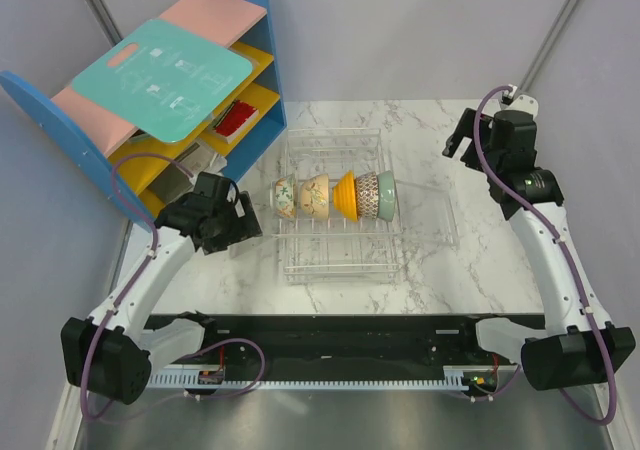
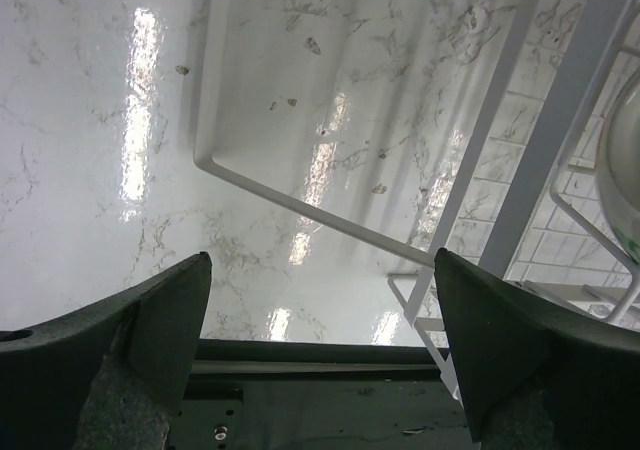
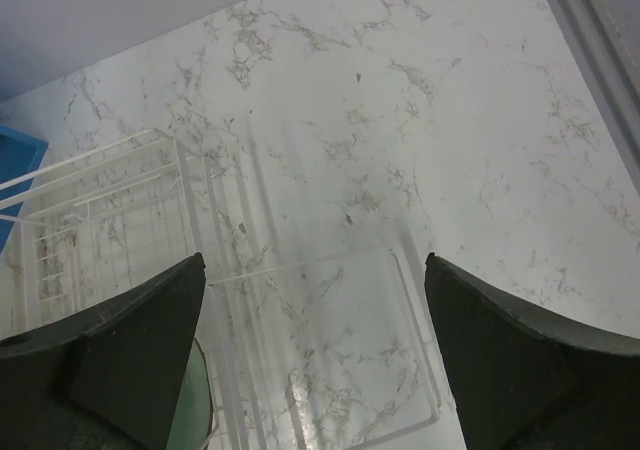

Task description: Unload the bowls from the dish rack

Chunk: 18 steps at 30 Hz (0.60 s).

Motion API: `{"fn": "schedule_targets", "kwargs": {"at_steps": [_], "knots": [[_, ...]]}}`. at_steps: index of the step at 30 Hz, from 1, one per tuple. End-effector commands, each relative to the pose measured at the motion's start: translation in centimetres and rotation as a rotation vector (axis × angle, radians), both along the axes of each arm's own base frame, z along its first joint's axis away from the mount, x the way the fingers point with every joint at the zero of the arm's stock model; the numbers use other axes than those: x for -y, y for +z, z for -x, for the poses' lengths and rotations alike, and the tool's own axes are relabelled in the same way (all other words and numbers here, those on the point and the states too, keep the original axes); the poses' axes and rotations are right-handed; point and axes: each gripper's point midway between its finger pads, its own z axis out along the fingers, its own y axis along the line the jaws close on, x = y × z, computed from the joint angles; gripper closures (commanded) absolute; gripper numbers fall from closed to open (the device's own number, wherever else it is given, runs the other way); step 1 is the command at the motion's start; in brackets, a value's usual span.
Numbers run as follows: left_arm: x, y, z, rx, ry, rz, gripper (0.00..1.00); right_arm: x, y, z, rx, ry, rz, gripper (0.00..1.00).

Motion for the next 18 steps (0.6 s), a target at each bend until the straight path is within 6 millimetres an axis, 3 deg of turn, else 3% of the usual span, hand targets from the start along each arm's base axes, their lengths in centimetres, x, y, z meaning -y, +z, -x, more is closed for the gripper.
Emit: {"fn": "schedule_targets", "kwargs": {"at_steps": [1, 6, 7, 10, 13, 15, 16, 17, 18], "knots": [[0.1, 1.1, -0.8, 0.022, -0.002, -0.009, 0.0, -1.5, 0.1, -0.7, 0.024, 0.049, -0.069, 0.02], [1.2, 1.0, -0.6, 0.038, -0.025, 0.057, 0.0, -2.9, 1.5, -0.5, 0.071, 0.111, -0.117, 0.02], [2.2, 1.2, -0.4, 0.045, -0.059, 0.11, 0.0, -3.0, 2.0, -0.3, 0.087, 0.122, -0.119, 0.02], [2.2, 1.2, 0.0, 0.081, -0.05, 0.134, 0.0, -3.5, 2.1, 0.5, 0.105, 0.153, -0.132, 0.02], [1.7, 0.7, 0.7, 0.072, -0.054, 0.111, 0.0, -4.2, 1.1, 1.0, 0.088, 0.208, -0.127, 0.02], [1.2, 0.4, 1.0, 0.055, -0.05, 0.082, 0.0, -2.8, -0.8, 0.9, 0.028, 0.145, -0.079, 0.02], [1.0, 0.2, 1.3, 0.04, -0.048, 0.071, 0.0, -2.2, -0.7, 0.8, 0.016, 0.113, -0.058, 0.02], [0.9, 0.4, 1.3, 0.044, -0.048, 0.065, 0.02, -1.7, -1.7, 1.1, -0.044, 0.086, -0.044, 0.02], [0.7, 0.5, 1.3, 0.049, -0.05, 0.056, 0.14, -1.3, -2.7, 0.8, -0.089, 0.072, -0.026, 0.02]]}}
